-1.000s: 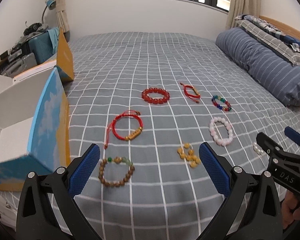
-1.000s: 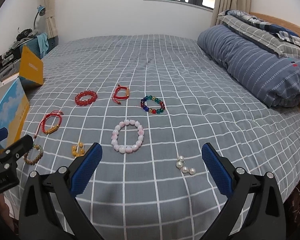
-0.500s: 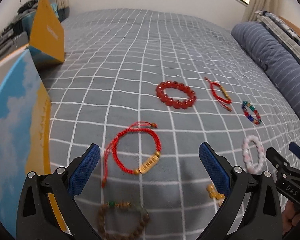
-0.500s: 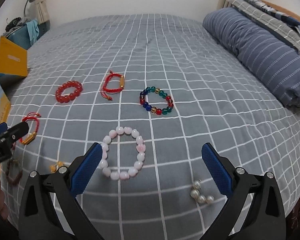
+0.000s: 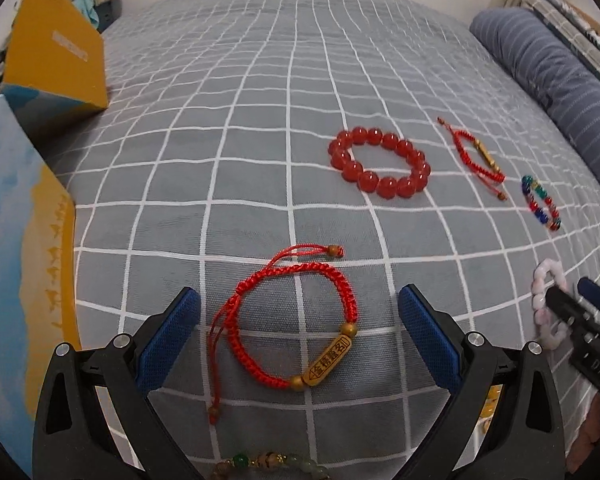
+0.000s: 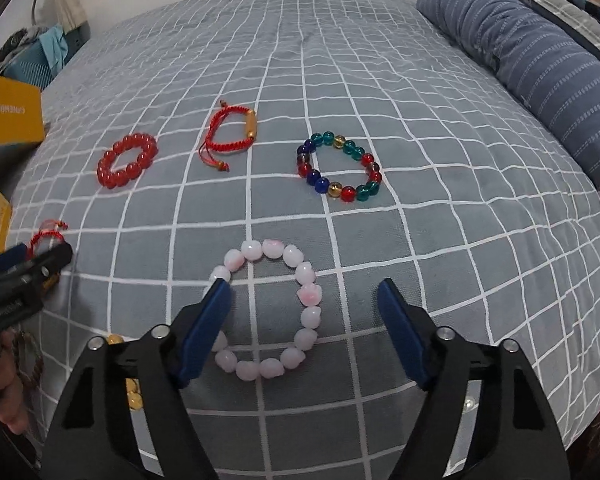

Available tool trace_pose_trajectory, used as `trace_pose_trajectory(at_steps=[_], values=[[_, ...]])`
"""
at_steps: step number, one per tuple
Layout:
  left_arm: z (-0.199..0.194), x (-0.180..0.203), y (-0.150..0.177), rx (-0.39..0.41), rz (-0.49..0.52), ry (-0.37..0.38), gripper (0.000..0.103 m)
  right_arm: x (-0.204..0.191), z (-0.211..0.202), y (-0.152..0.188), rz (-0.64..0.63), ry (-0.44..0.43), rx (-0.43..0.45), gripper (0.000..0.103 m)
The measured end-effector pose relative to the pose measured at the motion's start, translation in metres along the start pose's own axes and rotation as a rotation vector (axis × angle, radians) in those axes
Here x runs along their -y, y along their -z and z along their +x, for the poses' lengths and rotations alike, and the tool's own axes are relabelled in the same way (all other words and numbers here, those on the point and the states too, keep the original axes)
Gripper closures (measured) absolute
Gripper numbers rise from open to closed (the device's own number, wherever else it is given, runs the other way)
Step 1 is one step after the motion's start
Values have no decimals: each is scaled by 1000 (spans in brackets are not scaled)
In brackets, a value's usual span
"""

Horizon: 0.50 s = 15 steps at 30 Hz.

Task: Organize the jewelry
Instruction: 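Grasp the red cord bracelet with the left tool while the right tool grasps the pink-white bead bracelet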

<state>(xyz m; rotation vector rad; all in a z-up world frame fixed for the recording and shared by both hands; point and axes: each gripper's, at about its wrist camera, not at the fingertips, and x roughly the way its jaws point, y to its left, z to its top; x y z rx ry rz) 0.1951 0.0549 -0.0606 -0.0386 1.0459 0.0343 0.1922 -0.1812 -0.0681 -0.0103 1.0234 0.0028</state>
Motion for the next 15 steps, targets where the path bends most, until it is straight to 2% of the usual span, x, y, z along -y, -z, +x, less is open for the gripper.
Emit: trace_pose_trajectory(at_steps=[3, 5, 6, 8, 9, 11, 12, 15], values=[[3, 0, 0, -10, 21, -17, 11, 0, 8, 1, -2, -14, -22, 51], [1, 0, 1, -11, 23, -27, 23, 1, 10, 1, -7, -17, -20, 55], [1, -1, 1, -12, 22, -24, 28, 0, 10, 0, -11, -18, -20, 60], [-1, -3, 0, -17, 17, -22, 50, 0, 9, -3, -13, -29, -20, 74], [-3, -5, -1, -17, 8, -25, 56, 1, 9, -5, -6, -36, -20, 81], [-4, -6, -1, -17, 5, -25, 83, 3, 9, -6, 9, -49, -19, 91], [-5, -8, -1, -18, 4, -14, 90, 3, 8, -7, 15, -55, -17, 91], [-12, -10, 2, -12, -1, 4, 92, 4, 4, -8, 21, -57, 0, 91]])
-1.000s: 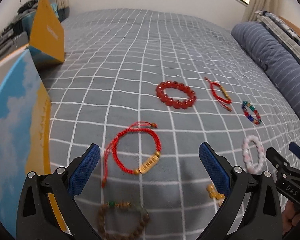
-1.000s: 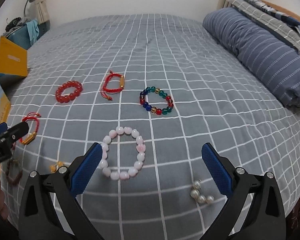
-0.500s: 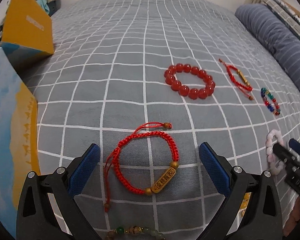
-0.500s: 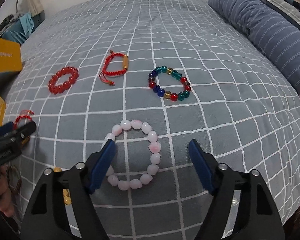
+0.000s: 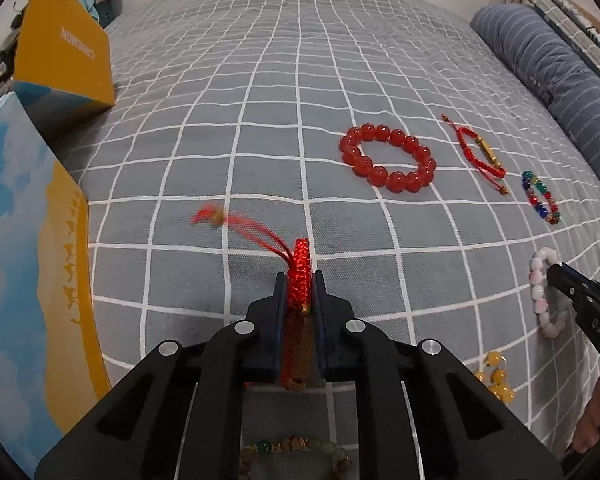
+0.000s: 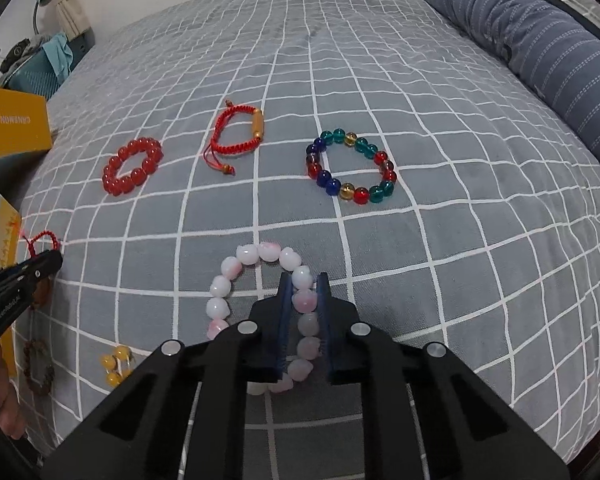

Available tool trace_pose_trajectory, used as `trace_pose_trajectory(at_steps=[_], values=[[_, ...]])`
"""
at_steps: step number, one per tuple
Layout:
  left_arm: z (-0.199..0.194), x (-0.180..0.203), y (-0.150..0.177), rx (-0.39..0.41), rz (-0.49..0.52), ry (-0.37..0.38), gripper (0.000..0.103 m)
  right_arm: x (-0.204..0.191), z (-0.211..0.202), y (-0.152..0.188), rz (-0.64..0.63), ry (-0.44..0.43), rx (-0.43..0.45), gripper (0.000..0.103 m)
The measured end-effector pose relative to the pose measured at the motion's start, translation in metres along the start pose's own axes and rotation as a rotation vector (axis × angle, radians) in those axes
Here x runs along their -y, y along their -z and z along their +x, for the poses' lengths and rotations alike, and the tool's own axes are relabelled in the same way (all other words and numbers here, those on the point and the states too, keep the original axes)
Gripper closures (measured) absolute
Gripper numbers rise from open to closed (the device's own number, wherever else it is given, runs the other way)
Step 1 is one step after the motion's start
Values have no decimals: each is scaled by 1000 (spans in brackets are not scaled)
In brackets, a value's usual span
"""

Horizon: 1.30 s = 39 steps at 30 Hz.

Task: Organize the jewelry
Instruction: 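Grasp the red cord bracelet with the left tool while the right tool grasps the pink-white bead bracelet, then carry both bracelets over the white box and lower them inside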

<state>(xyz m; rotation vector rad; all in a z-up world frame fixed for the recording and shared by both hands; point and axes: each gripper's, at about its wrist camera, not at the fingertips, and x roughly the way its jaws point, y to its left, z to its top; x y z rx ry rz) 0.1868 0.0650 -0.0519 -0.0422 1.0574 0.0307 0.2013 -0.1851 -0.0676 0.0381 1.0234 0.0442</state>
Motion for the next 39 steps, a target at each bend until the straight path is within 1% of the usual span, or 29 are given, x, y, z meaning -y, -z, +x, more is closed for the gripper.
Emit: trace_pose_trajectory(at_steps=[4, 8, 19, 25, 34, 39], values=[[-11, 1, 4, 27, 7, -8, 92, -1, -15, -1, 3, -6, 46, 91], [-23, 3, 5, 52, 16, 5, 92, -1, -30, -2, 10, -20, 84, 91], [-57, 10, 7, 112, 26, 49, 92, 0, -60, -7, 16, -34, 152, 91], [-74, 13, 9, 144, 33, 65, 92, -3, -74, -9, 11, -28, 193, 91], [-93, 11, 11, 173, 34, 64, 92, -11, -88, -11, -3, -30, 226, 91], [-106, 2, 12, 191, 19, 57, 92, -25, -99, -13, -20, -46, 244, 91]])
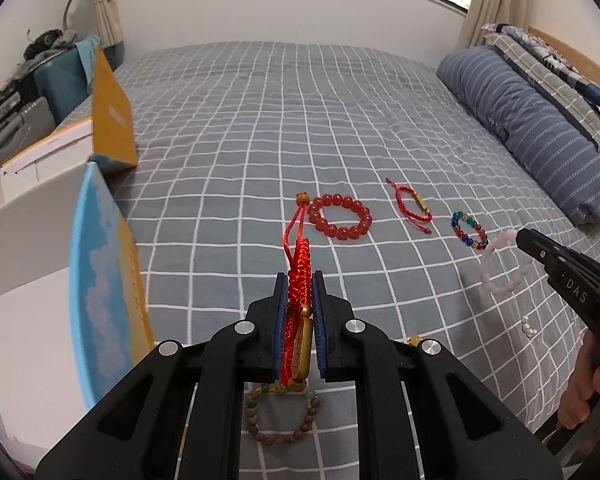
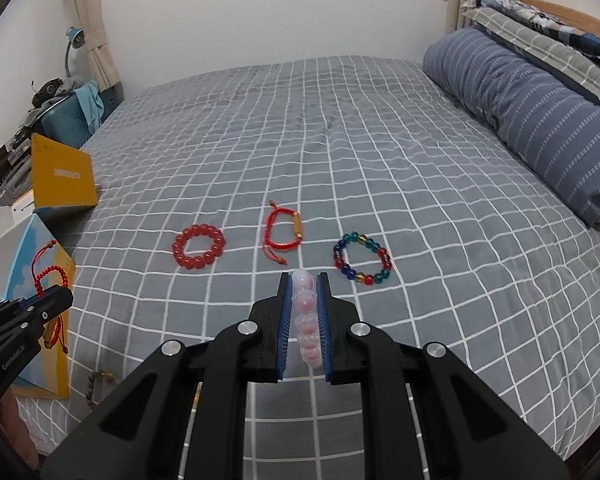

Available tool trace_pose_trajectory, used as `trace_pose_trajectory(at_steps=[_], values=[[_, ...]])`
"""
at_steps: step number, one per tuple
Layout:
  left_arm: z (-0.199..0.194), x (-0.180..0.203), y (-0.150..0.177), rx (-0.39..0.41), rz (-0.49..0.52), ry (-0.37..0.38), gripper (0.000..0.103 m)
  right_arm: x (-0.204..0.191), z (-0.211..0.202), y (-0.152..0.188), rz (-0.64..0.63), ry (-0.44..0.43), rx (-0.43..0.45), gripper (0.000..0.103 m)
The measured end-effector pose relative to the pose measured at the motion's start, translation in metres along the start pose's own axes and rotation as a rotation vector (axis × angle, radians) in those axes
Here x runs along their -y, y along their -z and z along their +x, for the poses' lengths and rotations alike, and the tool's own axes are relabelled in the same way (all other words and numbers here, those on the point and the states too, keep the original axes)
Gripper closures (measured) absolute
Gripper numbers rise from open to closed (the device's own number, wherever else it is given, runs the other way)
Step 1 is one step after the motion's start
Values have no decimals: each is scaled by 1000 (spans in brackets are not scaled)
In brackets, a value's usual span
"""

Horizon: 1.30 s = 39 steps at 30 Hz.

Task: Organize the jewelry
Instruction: 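Carry both bracelets over the white box and lower them inside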

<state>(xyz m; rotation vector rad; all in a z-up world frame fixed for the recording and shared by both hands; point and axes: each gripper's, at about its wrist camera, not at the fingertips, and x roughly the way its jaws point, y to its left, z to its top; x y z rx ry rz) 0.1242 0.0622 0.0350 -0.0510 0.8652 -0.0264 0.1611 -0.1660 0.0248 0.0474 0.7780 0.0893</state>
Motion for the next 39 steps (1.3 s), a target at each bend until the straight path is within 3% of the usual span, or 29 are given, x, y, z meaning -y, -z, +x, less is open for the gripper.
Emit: trace_pose_trajectory(at_steps=[10, 21, 39], values=[[-37, -33, -5, 36, -52, -7, 92, -45, -22, -17, -35, -29, 37, 91], [-85, -102, -5, 86, -142, -39, 92, -133, -49, -34, -123, -92, 72, 91], [-144, -237, 42, 105, -301, -225, 92, -300, -85, -11, -285, -265, 86, 91]])
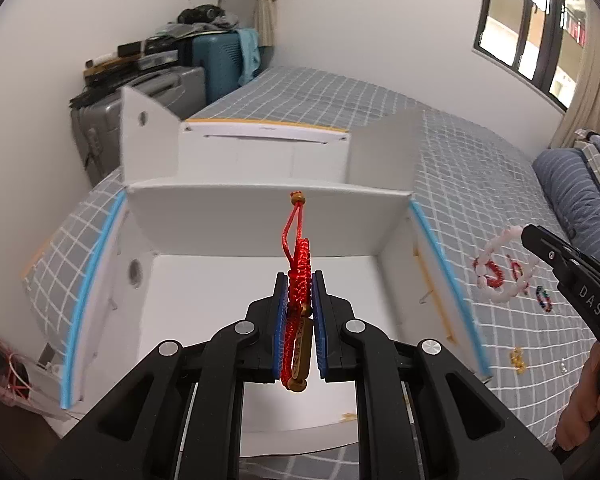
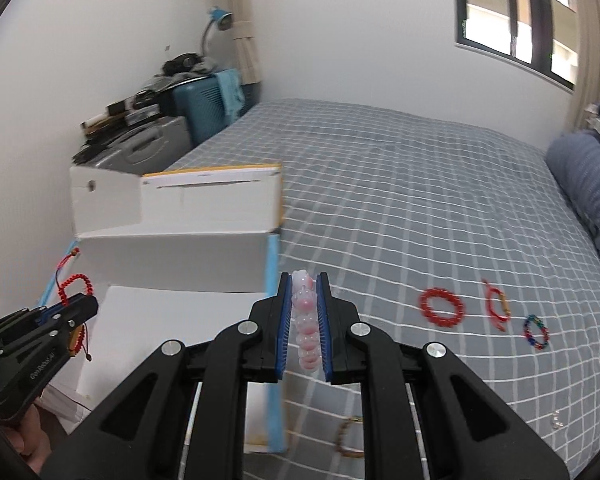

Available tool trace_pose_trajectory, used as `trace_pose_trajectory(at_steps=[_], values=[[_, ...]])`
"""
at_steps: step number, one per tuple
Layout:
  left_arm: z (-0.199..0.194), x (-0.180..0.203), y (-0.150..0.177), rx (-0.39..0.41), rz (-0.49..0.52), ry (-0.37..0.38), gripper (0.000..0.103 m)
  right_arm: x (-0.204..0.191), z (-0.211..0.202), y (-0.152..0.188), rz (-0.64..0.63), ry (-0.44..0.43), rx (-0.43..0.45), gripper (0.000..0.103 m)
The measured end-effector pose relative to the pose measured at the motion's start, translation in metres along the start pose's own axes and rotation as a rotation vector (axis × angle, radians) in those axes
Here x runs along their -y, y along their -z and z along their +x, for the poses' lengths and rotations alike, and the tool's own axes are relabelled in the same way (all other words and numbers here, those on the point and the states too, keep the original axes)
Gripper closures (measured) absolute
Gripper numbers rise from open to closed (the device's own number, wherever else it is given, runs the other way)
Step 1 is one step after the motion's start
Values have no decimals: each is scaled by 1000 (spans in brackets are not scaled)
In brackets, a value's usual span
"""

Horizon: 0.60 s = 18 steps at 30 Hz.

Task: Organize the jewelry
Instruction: 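Carry both bracelets over the white box and lower them inside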

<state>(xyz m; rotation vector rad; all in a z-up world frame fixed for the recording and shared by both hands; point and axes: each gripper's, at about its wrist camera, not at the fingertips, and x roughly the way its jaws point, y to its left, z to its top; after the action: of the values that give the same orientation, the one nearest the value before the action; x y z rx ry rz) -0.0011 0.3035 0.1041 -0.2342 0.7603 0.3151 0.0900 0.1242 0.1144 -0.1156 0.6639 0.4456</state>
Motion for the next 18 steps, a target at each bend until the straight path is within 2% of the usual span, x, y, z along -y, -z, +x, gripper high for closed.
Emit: trace_pose_trajectory(at_steps=[6, 18], values=[[14, -27, 11, -41, -11, -42, 92, -40, 26, 9, -39, -45, -44, 91], [58, -57, 27, -145, -19, -74, 91, -69, 80, 36, -56, -60, -146, 91]])
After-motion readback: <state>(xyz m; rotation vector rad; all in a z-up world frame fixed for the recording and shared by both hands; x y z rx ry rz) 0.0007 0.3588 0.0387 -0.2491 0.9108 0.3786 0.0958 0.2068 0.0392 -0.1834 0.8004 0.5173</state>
